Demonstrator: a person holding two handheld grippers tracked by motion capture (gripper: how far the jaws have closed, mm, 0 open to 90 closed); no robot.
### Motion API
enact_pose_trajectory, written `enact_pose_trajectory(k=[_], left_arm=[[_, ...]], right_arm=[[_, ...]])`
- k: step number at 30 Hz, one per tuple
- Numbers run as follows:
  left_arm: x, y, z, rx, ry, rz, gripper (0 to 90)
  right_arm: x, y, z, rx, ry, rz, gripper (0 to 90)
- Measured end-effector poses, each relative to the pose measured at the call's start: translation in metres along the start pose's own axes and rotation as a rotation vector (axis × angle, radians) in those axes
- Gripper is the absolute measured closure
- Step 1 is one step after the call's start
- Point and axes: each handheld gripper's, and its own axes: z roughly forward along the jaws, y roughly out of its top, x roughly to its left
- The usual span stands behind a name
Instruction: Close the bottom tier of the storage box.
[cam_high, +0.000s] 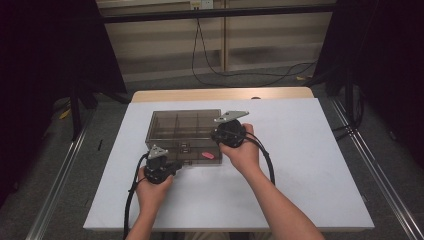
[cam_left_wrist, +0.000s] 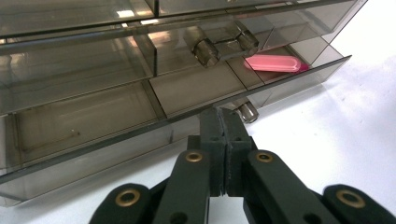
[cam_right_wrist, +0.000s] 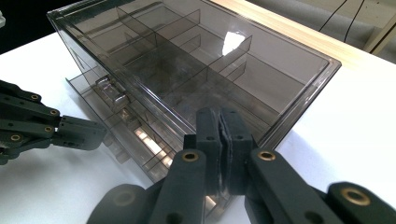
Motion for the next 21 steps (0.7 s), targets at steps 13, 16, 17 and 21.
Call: enact_pose_trajectory(k=[13, 16, 17, 21], left_arm=[[0.0008, 0.0009, 0.0019, -0.007, 0.004, -0.002, 89.7], [0.0004, 0.0016, 0.003, -0.014, 0.011, -0.012, 89.6], [0.0004, 0.0017, 0.0033, -0.014, 0.009, -0.012, 89.7], [0.001, 0.0026, 0.0036, -0.011, 0.012, -0.009, 89.7]], right_arm=[[0.0006, -0.0003, -0.0005, -0.001, -0.004, -0.006, 87.5], [0.0007, -0.0006, -0.0004, -0.004, -0.006, -0.005, 87.5], [0.0007, -0.0007, -0.0004, -0.005, -0.005, -0.004, 87.5], [0.0008, -0.001, -0.0007, -0.005, -0.007, 0.004, 87.5]])
